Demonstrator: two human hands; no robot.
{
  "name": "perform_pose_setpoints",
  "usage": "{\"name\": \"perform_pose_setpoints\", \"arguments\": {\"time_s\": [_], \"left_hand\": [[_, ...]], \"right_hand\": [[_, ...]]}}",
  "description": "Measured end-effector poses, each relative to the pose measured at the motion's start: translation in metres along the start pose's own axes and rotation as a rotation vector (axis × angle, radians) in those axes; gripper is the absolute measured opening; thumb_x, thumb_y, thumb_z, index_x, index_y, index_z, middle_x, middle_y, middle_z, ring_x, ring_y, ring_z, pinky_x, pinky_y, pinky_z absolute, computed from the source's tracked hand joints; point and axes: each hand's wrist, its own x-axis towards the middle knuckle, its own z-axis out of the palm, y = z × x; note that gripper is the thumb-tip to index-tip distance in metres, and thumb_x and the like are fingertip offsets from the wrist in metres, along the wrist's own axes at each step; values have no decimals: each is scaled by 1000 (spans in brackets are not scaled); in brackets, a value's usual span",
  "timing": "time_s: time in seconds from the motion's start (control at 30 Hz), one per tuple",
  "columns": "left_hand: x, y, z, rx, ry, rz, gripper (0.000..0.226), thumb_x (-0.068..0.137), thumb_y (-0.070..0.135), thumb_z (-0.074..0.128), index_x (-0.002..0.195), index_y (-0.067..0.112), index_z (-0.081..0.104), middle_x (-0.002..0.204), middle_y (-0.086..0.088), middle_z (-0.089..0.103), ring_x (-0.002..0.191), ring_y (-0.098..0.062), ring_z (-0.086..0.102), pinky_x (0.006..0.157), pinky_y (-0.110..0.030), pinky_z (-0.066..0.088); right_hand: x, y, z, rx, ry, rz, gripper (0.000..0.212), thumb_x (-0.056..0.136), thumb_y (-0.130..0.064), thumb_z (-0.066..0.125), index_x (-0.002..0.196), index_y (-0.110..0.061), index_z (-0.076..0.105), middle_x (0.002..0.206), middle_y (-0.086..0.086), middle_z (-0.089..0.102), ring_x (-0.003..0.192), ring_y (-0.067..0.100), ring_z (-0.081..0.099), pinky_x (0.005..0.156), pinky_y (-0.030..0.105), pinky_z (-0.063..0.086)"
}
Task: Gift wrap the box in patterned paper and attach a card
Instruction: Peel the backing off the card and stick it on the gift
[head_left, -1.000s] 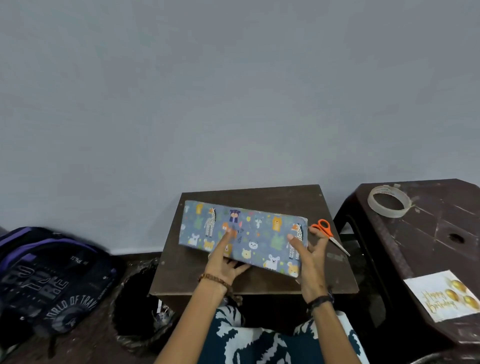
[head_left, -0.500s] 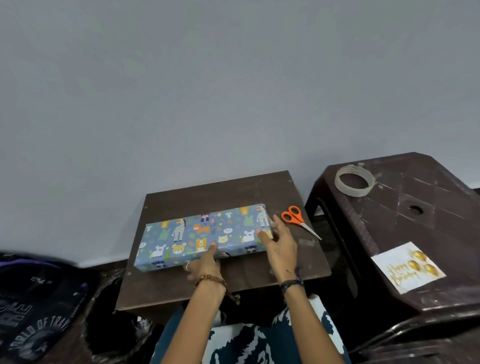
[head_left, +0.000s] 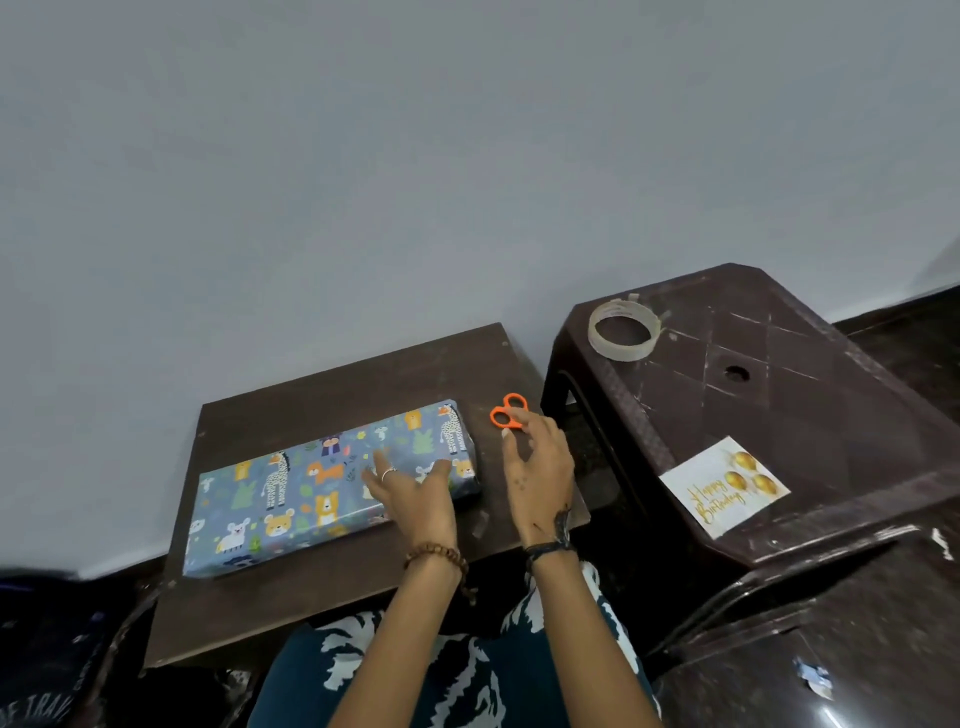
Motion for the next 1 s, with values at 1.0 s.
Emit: {"name": "perform_pose_setpoints", "arguments": {"time_s": [1.0], "left_hand": [[-75, -6, 5, 113, -705, 36, 50, 92, 4, 51, 140, 6, 34, 144, -6, 39, 133, -17, 37, 102, -23, 31]], "right_hand": [[-53, -43, -102, -406, -8, 58, 63, 90, 9, 38, 147, -12, 22, 148, 9, 36, 120, 27, 51, 83, 34, 46]]}}
